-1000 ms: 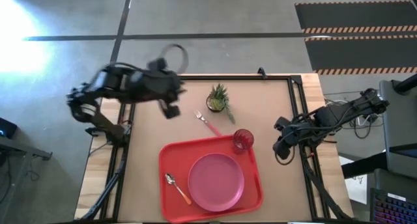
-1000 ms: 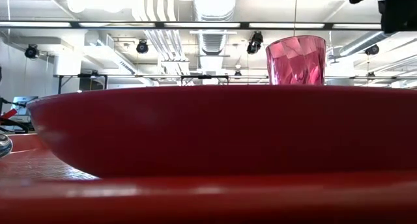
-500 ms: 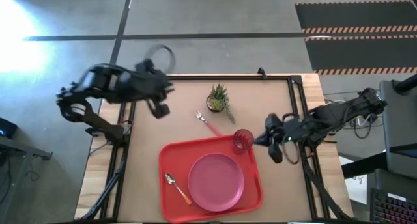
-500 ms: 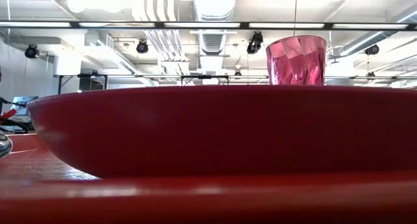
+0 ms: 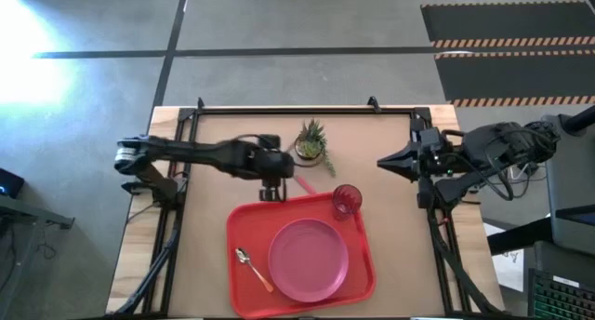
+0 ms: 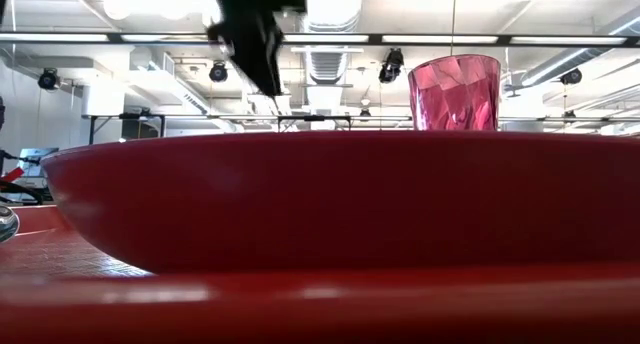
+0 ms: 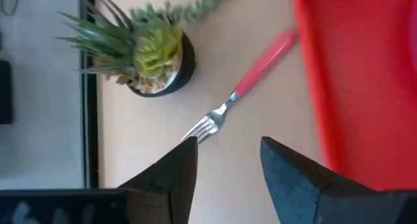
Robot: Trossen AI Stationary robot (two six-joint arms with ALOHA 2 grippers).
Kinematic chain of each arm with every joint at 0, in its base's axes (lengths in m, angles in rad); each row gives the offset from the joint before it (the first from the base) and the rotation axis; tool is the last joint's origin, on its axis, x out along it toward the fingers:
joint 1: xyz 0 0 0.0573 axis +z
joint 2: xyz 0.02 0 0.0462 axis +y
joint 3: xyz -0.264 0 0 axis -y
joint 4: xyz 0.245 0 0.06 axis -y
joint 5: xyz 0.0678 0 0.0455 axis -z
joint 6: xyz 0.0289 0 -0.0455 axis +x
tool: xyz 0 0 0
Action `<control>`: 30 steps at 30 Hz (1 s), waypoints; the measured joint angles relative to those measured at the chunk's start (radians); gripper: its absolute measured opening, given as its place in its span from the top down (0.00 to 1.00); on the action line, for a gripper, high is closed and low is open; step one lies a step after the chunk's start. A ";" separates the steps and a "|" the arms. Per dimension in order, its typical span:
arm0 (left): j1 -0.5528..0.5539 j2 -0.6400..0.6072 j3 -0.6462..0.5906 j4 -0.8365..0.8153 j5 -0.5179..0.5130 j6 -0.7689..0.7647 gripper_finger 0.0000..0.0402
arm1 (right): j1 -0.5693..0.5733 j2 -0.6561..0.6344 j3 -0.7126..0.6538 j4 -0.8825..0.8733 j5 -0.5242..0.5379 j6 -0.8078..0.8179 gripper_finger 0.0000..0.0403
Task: Pick and place plate/cup/fork/spoon on tray
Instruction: Put the pink fork on the orange tray at the right of the pink plate
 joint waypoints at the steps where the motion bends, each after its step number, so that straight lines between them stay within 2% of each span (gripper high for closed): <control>1: 0.006 0.025 -0.008 0.008 -0.012 0.028 0.62 | 0.000 0.000 0.000 -0.002 0.000 0.002 0.98; 10: 0.081 0.227 0.050 0.010 -0.003 0.203 0.60 | 0.000 0.005 -0.029 -0.053 -0.001 0.060 0.98; 14: 0.096 0.276 0.092 0.013 0.114 0.204 0.60 | 0.000 0.010 -0.041 -0.053 -0.003 0.095 0.98; 23: 0.099 0.286 0.105 0.062 0.244 0.203 0.60 | 0.000 0.014 -0.043 -0.052 -0.001 0.102 0.98; 30: 0.101 0.289 0.085 0.113 0.257 0.238 0.60 | 0.000 0.014 -0.043 -0.051 0.000 0.096 0.98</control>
